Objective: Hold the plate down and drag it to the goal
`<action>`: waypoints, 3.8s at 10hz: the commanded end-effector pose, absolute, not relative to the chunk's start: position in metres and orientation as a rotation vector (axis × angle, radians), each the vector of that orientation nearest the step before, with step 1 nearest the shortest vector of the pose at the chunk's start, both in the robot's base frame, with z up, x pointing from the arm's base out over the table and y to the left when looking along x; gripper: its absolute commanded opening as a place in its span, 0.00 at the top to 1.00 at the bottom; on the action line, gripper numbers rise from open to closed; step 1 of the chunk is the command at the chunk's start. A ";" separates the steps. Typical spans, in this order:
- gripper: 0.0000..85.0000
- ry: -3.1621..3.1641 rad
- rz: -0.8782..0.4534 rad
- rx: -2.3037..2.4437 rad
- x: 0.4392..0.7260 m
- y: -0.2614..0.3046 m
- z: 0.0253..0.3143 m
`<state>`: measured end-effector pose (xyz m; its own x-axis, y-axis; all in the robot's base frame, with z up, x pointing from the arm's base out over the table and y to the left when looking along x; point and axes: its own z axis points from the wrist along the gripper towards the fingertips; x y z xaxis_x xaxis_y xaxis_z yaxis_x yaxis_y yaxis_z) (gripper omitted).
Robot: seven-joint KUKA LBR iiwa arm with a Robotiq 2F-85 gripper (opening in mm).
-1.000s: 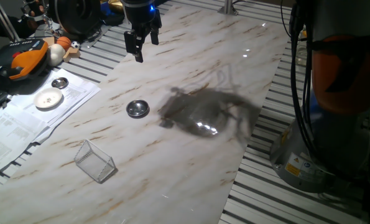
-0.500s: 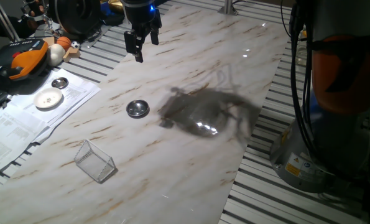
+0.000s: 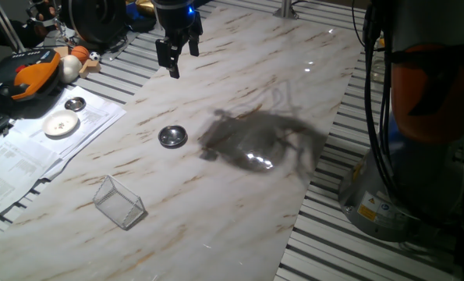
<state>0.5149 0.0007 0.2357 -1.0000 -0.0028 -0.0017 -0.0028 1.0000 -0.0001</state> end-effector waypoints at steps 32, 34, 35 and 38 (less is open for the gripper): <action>1.00 3.271 -0.156 0.050 0.515 0.001 0.236; 1.00 3.285 -0.193 0.059 0.515 0.001 0.236; 1.00 3.284 -0.178 0.060 0.517 -0.002 0.235; 1.00 3.292 -0.132 0.042 0.530 -0.015 0.218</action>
<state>0.5312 -0.0153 0.2160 -0.9882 0.0297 0.1503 0.0181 0.9968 -0.0780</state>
